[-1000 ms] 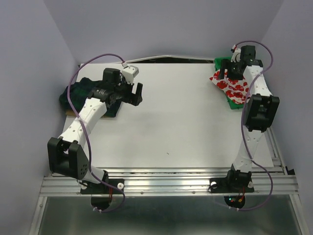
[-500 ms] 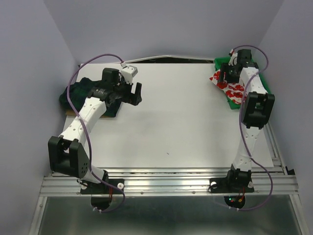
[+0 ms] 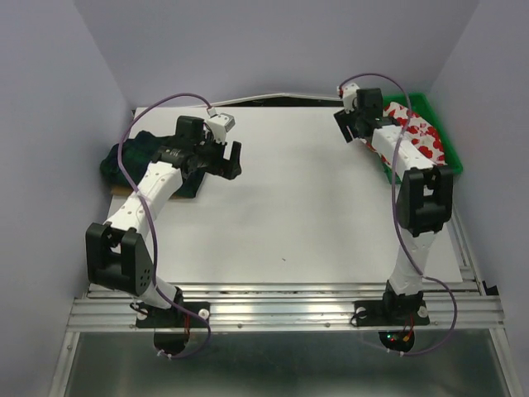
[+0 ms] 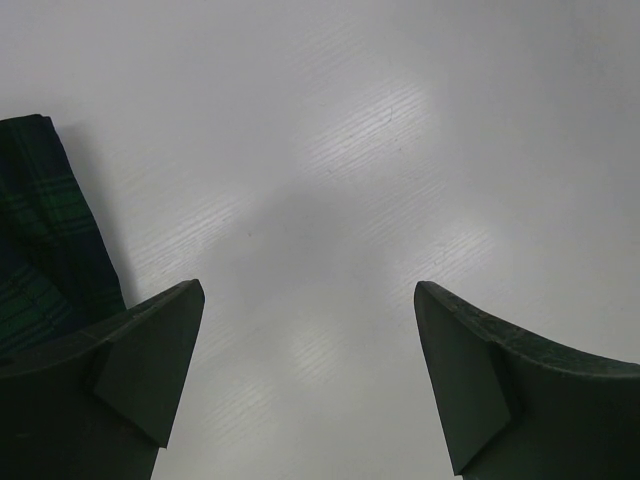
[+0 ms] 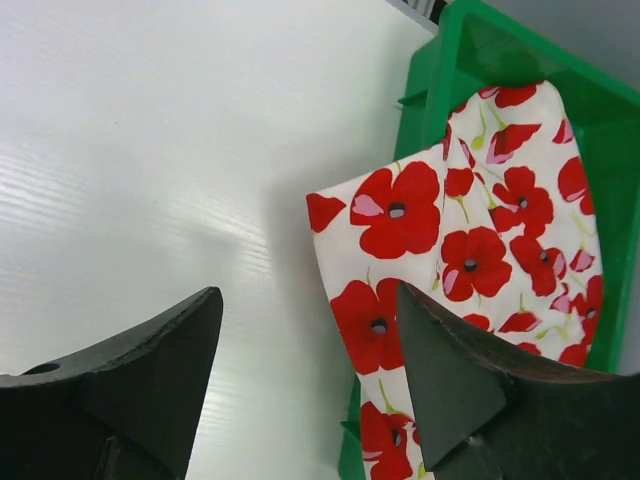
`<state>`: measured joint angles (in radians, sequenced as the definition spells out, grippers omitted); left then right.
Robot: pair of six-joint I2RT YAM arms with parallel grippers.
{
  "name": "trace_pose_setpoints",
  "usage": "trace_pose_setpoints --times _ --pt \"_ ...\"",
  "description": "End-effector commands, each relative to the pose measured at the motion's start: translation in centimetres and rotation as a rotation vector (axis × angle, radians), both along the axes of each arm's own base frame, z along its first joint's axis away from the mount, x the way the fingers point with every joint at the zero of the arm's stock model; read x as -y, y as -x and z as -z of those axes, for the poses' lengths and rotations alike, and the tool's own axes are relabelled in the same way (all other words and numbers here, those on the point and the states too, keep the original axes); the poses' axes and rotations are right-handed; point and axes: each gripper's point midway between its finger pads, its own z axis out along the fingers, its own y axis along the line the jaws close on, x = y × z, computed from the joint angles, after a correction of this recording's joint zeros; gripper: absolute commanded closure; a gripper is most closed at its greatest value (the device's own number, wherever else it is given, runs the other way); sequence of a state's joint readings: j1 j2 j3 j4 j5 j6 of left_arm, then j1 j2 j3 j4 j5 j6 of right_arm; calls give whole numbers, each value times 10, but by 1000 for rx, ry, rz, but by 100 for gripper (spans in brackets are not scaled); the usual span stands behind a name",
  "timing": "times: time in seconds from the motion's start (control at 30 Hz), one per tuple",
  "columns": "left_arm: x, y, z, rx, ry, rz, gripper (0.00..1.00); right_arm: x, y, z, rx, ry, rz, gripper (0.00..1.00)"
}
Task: Fold and stack the skirts
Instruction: Grab the skirt from the pile
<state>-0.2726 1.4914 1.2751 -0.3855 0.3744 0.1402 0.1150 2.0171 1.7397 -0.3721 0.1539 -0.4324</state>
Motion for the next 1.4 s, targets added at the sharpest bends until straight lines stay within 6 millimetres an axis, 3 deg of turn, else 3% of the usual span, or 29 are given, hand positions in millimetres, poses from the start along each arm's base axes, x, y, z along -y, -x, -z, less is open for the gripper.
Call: trace_pose_setpoints --times 0.0,0.4,0.6,0.8,0.87,0.9,0.97,1.03,1.23,1.37 --pt "3 -6 -19 49 35 7 1 30 -13 -11 87 268 91 25" --pt "3 -4 -12 41 43 8 1 30 -33 29 36 423 87 25" --pt "3 -3 -11 42 42 7 1 29 -41 35 31 439 78 25" --pt "3 -4 -10 39 40 3 2 42 -49 36 80 547 114 39" --pt "3 -4 -8 36 39 3 1 44 -52 34 90 563 128 52" --pt "2 -4 -9 37 38 2 1 45 -54 30 103 564 141 58" --pt "2 -3 -7 33 37 2 1 44 -56 19 132 554 151 80" --pt "2 -3 -8 36 38 2 1 44 -56 -4 175 536 166 99" --pt "3 0 -9 33 47 6 1 48 -45 -73 286 497 182 99" --pt "3 -1 -11 39 50 2 1 58 -30 -142 414 441 219 99"
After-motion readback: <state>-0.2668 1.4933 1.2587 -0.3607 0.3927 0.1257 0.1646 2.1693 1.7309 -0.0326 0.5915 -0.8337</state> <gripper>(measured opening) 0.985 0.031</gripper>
